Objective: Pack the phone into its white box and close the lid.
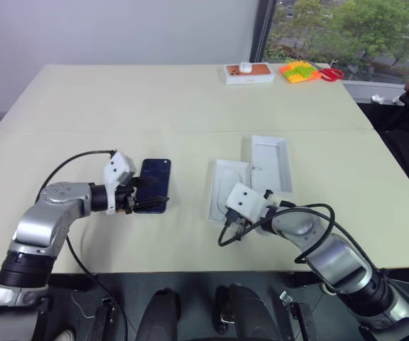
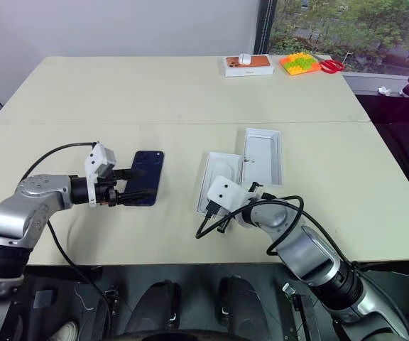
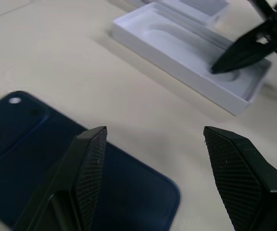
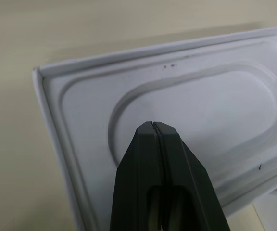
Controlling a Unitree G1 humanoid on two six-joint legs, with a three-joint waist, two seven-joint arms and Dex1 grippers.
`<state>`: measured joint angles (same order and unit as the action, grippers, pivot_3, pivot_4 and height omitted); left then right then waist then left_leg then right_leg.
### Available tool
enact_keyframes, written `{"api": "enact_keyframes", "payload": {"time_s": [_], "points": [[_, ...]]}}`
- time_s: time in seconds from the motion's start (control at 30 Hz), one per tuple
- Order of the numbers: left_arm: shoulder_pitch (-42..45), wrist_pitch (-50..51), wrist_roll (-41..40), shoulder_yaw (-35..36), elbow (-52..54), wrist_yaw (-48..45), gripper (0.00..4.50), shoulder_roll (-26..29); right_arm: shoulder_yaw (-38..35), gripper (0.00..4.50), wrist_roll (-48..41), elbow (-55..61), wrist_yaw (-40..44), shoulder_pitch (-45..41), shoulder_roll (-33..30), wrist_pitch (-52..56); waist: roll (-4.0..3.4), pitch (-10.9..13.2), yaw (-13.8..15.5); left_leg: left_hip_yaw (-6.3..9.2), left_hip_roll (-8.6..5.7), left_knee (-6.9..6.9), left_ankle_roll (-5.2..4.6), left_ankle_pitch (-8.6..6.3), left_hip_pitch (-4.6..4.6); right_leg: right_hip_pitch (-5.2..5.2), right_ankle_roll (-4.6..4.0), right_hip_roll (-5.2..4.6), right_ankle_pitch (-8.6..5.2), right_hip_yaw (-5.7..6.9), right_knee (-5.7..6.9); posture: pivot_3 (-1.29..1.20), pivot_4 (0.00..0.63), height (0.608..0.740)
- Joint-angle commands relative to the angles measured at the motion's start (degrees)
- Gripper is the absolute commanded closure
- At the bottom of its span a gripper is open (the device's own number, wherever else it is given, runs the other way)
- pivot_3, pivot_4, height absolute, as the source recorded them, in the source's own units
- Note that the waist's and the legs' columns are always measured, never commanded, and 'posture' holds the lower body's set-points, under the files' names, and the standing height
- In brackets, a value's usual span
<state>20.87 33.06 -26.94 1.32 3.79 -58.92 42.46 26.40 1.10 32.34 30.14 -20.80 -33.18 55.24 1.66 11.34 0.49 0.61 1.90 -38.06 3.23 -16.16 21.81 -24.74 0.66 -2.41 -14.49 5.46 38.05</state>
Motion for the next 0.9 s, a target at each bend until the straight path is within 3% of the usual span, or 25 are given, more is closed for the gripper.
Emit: {"api": "enact_keyframes", "payload": {"time_s": [0.03, 0.1, 0.23, 0.37, 0.5, 0.9], "points": [[3.0, 6.4, -1.8, 4.8, -1.8, 4.9, 1.1, 0.8, -4.2, 4.48, -0.7, 2.6, -0.3, -2.6, 1.4, -3.0, 0.0, 0.0, -0.1, 0.0, 0.0, 0.0, 0.0, 0.0, 0.0, 0.0, 0.0, 0.0, 0.0, 0.0, 0.0, 0.0, 0.15, 0.74], [5.0, 11.3, -0.8, 5.3, -3.9, 8.8, 1.1, 1.2, -4.7, 4.48, -0.6, 3.1, 0.2, -3.2, 1.2, -4.1, 0.0, 0.0, 0.0, 0.02, 0.0, 0.0, 0.0, 0.0, 0.01, 0.0, 0.0, 0.02, 0.0, 0.01, 0.01, 0.0, 0.15, 0.74], [7.7, 19.7, -0.7, 6.4, -5.1, 14.4, 0.05, 1.1, -4.9, 4.5, -0.3, 2.7, 0.6, -4.2, 1.4, -6.1, 0.0, 0.0, -0.1, 0.0, -0.01, 0.03, 0.0, 0.0, 0.0, 0.0, 0.03, 0.03, -0.01, 0.0, -0.01, 0.0, 0.15, 0.74], [13.3, 31.2, 1.0, 3.2, -9.7, 19.4, 0.05, 0.9, -4.9, 4.5, -0.7, 1.2, 0.7, -6.8, 4.1, -7.9, 0.02, 0.0, -0.1, 0.01, -0.04, 0.03, 0.0, 0.0, 0.06, -0.03, 0.04, 0.03, -0.01, 0.0, 0.0, 0.0, 0.15, 0.74], [17.2, 42.2, -1.7, 0.6, -13.2, 17.2, 0.05, 0.5, -0.7, 4.5, 1.0, -3.3, 0.6, -10.8, 7.3, -8.0, 0.03, 0.0, -0.5, 0.0, -0.04, 0.01, 0.0, 0.0, 0.01, -0.01, 0.03, 0.04, -0.01, 0.0, 0.03, 0.0, 0.15, 0.74], [20.2, 54.3, -4.2, -1.5, -16.6, 15.9, 0.05, -2.2, 10.4, 4.5, 6.2, -24.9, 1.1, -19.5, 18.7, -11.0, 0.0, 0.0, -1.3, -0.1, -0.07, 0.04, 0.0, 0.0, -0.3, 0.2, 0.02, -0.08, 0.0, -0.15, 0.07, 0.0, 0.15, 0.74]]}}
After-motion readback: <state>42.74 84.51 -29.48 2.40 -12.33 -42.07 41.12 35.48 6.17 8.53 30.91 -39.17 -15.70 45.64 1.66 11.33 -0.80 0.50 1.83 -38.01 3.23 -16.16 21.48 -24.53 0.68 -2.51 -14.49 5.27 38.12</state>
